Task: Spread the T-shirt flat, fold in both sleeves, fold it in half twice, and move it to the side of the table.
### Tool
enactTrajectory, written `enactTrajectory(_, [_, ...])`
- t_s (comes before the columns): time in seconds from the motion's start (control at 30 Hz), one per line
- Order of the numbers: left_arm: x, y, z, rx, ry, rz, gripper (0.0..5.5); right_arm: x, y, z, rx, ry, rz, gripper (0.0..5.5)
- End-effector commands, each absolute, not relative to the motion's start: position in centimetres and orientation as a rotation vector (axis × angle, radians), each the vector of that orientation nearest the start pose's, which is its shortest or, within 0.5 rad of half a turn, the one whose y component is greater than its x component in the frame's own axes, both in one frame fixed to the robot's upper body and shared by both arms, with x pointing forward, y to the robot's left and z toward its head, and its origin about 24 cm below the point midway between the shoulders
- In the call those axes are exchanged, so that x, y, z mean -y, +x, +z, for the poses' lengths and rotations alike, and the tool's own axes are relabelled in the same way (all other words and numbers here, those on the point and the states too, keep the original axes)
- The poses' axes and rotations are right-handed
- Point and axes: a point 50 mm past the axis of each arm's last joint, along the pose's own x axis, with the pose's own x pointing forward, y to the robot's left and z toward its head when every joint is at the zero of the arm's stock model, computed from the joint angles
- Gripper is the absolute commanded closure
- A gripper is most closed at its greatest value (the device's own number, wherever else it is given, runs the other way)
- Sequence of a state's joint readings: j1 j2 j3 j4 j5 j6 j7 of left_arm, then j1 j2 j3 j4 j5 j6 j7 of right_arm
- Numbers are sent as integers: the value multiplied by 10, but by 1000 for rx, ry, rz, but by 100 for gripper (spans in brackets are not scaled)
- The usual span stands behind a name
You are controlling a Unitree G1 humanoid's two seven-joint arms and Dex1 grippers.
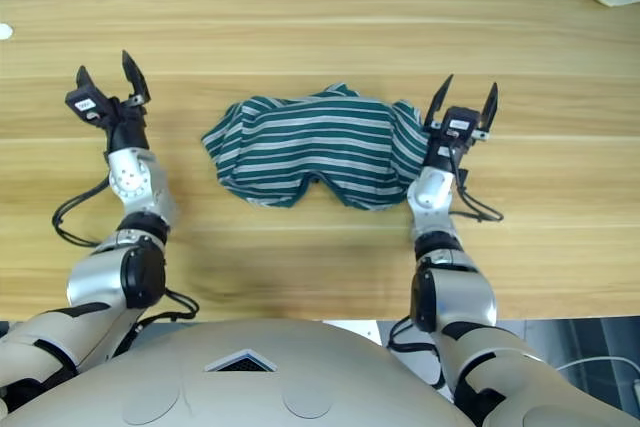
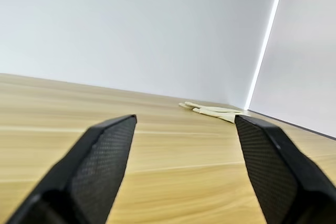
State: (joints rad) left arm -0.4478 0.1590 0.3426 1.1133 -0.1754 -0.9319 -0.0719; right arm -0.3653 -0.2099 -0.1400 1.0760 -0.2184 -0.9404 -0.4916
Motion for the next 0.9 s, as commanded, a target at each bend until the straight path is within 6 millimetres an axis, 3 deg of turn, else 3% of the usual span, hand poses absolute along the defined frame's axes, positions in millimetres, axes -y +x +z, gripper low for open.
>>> enactTrajectory(0.03, [-237,297,30,353,-58,300,144,203,271,3,311,-286,-328,205])
enactTrajectory(0.13, [-220,300,39,424,-52,260,144,212,287,29,413,-316,-293,205])
enactTrajectory(0.27, [-210,282,21,396,0,241,144,214,301,46,451,-295,-287,205])
enactTrajectory(0.37, [-201,269,13,402,64,207,144,223,304,48,419,-313,-233,205])
enactTrajectory(0.47, [-209,266,11,388,46,264,144,251,303,47,301,-189,-161,205])
enactTrajectory(0.53, [-209,264,19,452,81,225,144,280,285,37,215,-160,-99,205])
enactTrajectory(0.6, [-210,262,22,469,107,201,144,293,269,20,117,-215,-64,205])
enactTrajectory(0.67, [-207,261,23,480,106,191,144,288,267,11,83,-226,-41,205])
enactTrajectory(0.8, [-191,256,16,458,135,80,144,255,276,7,129,-211,-11,205])
enactTrajectory(0.9, [-190,250,10,427,174,15,144,239,271,0,152,-222,-3,205])
